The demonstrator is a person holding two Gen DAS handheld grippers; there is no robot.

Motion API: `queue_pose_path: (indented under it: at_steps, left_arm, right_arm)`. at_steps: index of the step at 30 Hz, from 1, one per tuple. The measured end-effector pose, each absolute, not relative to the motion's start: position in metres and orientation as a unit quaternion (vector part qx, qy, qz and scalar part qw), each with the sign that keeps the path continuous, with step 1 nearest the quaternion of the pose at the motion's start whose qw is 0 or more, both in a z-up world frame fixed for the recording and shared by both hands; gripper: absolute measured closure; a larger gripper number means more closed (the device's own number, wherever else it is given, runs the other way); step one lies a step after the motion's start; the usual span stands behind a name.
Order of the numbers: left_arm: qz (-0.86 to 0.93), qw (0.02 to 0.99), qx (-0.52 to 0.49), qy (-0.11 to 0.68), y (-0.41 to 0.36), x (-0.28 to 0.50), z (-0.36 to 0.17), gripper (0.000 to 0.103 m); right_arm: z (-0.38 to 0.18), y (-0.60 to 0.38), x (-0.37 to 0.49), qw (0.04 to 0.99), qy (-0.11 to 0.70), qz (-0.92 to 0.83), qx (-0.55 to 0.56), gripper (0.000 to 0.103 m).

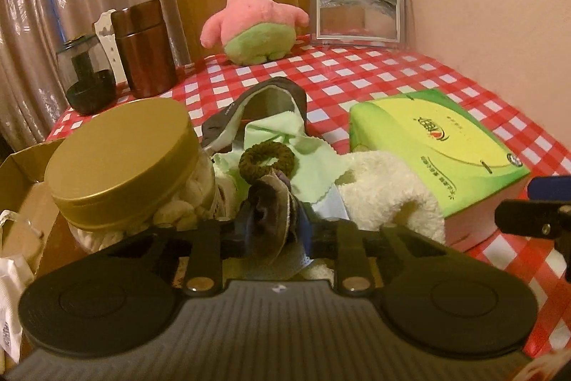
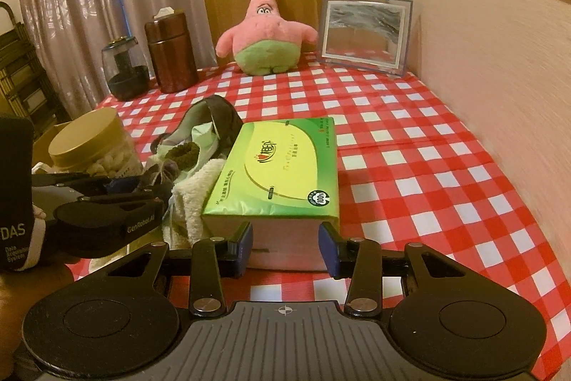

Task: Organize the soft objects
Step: 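Grasp a dark item in the pile with the left tool while the right tool grasps a cloth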

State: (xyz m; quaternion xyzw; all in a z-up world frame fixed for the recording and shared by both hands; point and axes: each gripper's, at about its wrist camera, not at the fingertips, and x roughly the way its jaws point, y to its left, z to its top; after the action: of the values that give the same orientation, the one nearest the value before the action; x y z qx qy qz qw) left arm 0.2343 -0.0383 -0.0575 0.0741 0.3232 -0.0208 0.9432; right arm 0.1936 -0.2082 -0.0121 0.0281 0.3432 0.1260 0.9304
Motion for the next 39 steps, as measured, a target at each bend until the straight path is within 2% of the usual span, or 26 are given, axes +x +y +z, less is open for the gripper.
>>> queue_pose_path:
  at_steps: [6, 17, 26, 32, 35, 39]
  left_arm:
    - [-0.028, 0.943, 0.071, 0.324, -0.033, 0.223, -0.049, 0.092]
    - [-0.036, 0.948, 0.005, 0.315, 0.012, 0.165, -0.014, 0.093]
    - [-0.037, 0.948, -0.025, 0.316, 0.034, 0.152, -0.013, 0.093]
    - [-0.044, 0.947, -0.038, 0.317, 0.036, 0.152, -0.015, 0.093]
    - [-0.046, 0.946, -0.042, 0.319, 0.036, 0.152, -0.017, 0.093]
    - [-0.046, 0.946, -0.047, 0.318, 0.039, 0.152, -0.017, 0.093]
  right_arm:
    - [-0.009, -0.203, 0.191, 0.932, 0.334, 0.14, 0.029, 0.061]
    - [-0.007, -0.172, 0.179, 0.929, 0.319, 0.188, 0.0, 0.061]
    - [-0.01, -0.138, 0.186, 0.932, 0.301, 0.195, -0.052, 0.061]
    - [-0.024, -0.111, 0.192, 0.931, 0.276, 0.174, -0.162, 0.077]
    - [-0.029, -0.105, 0.191, 0.931, 0.266, 0.171, -0.184, 0.096]
    - [-0.023, -0.11, 0.189, 0.937, 0.261, 0.177, -0.154, 0.1]
